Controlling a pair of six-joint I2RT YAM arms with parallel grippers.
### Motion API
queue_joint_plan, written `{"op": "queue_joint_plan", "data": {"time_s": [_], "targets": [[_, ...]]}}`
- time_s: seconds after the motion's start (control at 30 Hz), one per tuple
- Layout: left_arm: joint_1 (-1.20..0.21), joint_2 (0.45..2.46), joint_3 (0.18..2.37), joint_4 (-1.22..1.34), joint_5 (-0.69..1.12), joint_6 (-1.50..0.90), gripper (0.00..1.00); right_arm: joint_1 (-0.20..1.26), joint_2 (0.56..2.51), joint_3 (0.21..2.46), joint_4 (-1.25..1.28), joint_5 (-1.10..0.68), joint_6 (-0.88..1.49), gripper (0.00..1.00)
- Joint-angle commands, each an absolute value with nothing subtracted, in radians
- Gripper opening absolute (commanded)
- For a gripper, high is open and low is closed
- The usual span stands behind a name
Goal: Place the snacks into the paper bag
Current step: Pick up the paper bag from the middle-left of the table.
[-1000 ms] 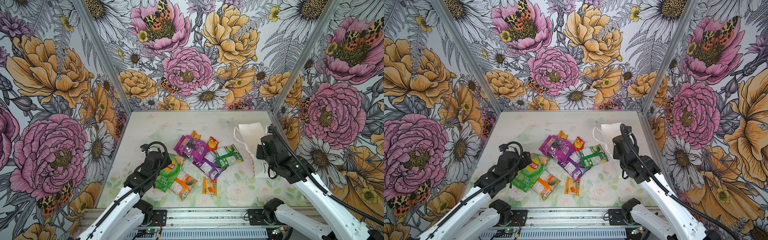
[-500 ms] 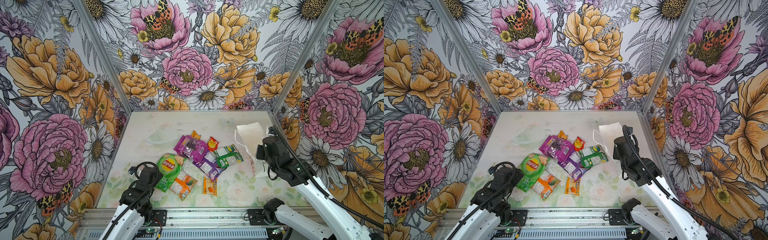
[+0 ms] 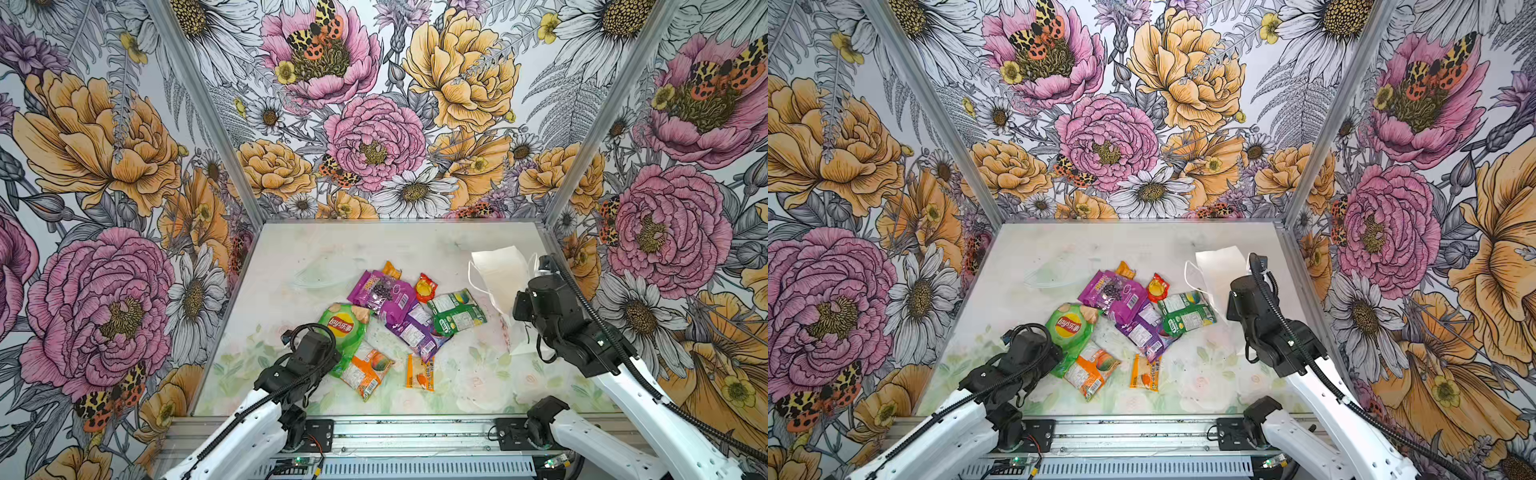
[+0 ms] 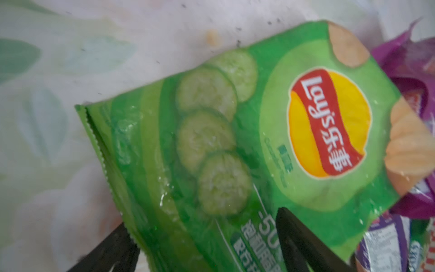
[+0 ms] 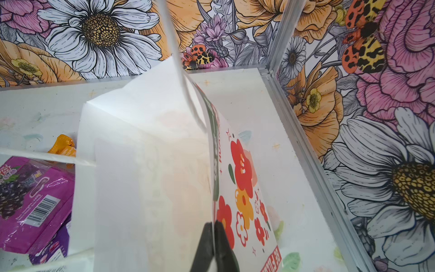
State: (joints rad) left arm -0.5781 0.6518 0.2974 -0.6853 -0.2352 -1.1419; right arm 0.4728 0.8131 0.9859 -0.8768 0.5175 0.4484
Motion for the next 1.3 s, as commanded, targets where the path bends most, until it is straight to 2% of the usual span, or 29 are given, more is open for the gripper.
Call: {"op": "queue_joint_plan", "data": {"time_s": [0.0, 0.17, 0.43, 0.83, 1.07, 1.27], "targets": [[-0.650, 0.678, 0.305, -0.613, -0.286, -1.245, 0.83, 0.477, 0.810, 0.975, -0.860, 0.509, 0.462, 0.00], [-0.686, 0.633, 0.261, -0.588, -0.335, -1.293, 0.69, 0.478, 0.806, 0.974, -0.861, 0.509, 0.464, 0.00], [-0.651, 0.536, 0.230, -0.587, -0.361, -1.257, 0.43, 0.477, 0.803, 0.973, -0.859, 0.503, 0.462, 0.00], [-0.650, 0.567, 0.440, -0.531, -0.492, -0.822, 0.11, 0.478, 0.803, 0.972, -0.860, 0.506, 0.461, 0.00], [-0.671, 0.712, 0.636, -0.486, -0.453, -0.558, 0.03, 0.478, 0.804, 0.975, -0.860, 0.509, 0.459, 0.00], [-0.747, 0.837, 0.870, -0.528, -0.414, -0.384, 0.00, 0.477, 0.793, 0.974, -0.860, 0.505, 0.459, 0.00]]}}
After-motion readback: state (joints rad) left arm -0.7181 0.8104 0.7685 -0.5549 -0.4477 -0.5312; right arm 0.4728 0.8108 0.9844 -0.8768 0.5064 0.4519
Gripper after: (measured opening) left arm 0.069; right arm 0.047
